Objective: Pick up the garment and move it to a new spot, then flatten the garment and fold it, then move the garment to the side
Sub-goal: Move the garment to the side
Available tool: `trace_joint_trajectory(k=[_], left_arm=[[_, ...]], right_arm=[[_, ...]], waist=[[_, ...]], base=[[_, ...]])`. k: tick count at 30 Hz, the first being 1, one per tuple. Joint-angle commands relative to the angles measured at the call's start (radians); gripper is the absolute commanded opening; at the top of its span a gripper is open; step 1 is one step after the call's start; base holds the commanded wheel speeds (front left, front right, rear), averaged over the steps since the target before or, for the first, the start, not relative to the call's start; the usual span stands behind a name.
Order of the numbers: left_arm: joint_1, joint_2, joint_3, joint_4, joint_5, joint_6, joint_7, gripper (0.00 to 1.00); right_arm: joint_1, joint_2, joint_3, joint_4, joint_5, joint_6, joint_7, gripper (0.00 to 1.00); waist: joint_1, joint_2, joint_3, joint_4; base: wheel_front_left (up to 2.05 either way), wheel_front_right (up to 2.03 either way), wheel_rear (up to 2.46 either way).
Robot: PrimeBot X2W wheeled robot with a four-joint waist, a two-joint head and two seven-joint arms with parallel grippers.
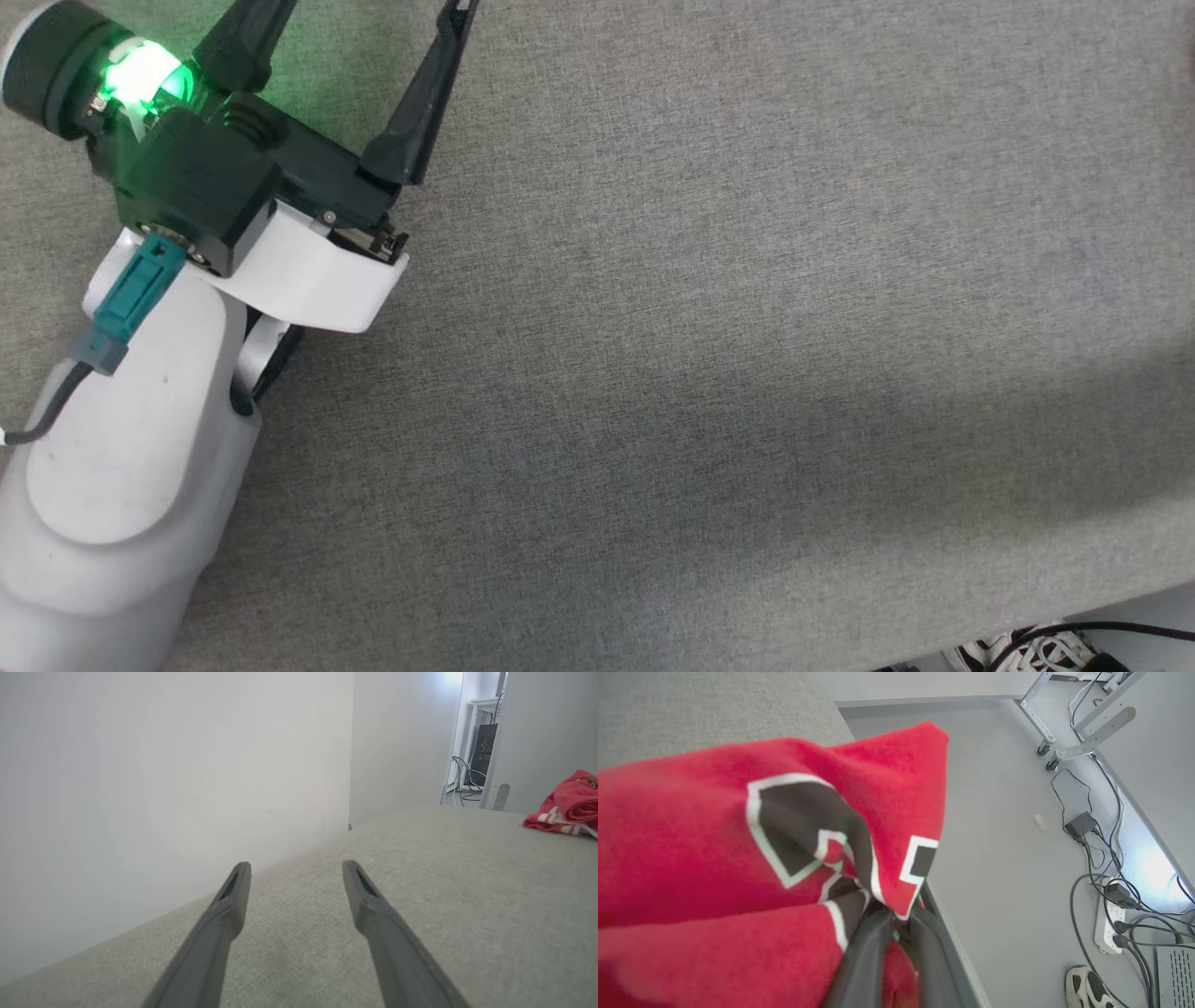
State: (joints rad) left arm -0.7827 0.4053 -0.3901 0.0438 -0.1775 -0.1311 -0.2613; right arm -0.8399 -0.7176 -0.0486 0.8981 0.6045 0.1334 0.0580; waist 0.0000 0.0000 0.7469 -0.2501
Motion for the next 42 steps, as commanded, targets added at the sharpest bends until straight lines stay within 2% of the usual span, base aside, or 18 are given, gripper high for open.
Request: trace_joint_trajectory(k=[1, 7, 8, 9, 10, 19, 32, 42], left_arm=[[-0.01, 0.007, 0.001, 0.01, -0.002, 0.002, -0.005, 1.0], [-0.001, 0.02, 0.006, 0.02, -0.005, 0.002, -0.005, 1.0], [0.003, 0.019, 0.005, 0.021, -0.007, 0.002, -0.005, 1.0], [0.009, 0.016, 0.005, 0.021, -0.01, 0.002, -0.005, 1.0], [0.013, 0.013, 0.007, 0.023, -0.011, 0.002, -0.005, 1.0], [0.129, -0.039, 0.076, 0.046, -0.027, 0.003, -0.005, 1.0], [0.448, -0.149, 0.222, 0.082, -0.046, 0.003, -0.005, 1.0], [0.626, -0.168, 0.289, 0.12, -0.079, 0.002, -0.005, 1.0]], right_arm=[[-0.023, 0.009, 0.012, 0.016, -0.011, -0.005, -0.016, 0.0], [-0.088, 0.027, 0.061, 0.106, -0.021, -0.003, -0.068, 0.01], [-0.095, 0.026, 0.067, 0.117, -0.018, -0.003, -0.08, 0.33], [-0.099, 0.023, 0.072, 0.126, -0.019, -0.003, -0.091, 0.95], [-0.1, 0.017, 0.079, 0.133, -0.02, -0.003, -0.102, 1.0], [-0.044, -0.012, 0.198, 0.093, 0.001, -0.003, -0.174, 1.0], [0.13, 0.052, 0.37, -0.073, 0.068, -0.003, -0.227, 1.0], [0.269, 0.103, 0.415, -0.177, 0.081, -0.003, -0.286, 1.0]], waist=[[0.0, 0.0, 0.003, 0.001], [0.0, 0.0, -0.005, 0.008], [0.0, 0.0, -0.011, 0.01], [0.0, 0.0, -0.018, 0.012], [0.0, 0.0, -0.026, 0.015], [0.0, 0.0, -0.181, 0.05], [0.0, 0.0, -0.448, 0.172], [0.0, 0.0, -0.596, 0.229]], base=[[0.0, 0.0, 0.0], [0.0, 0.0, 0.0], [0.0, 0.0, 0.0], [0.0, 0.0, 0.0], [0.0, 0.0, 0.0], [0.0, 0.0, 0.0], [0.0, 0.0, 0.0], [0.0, 0.0, 0.0]])
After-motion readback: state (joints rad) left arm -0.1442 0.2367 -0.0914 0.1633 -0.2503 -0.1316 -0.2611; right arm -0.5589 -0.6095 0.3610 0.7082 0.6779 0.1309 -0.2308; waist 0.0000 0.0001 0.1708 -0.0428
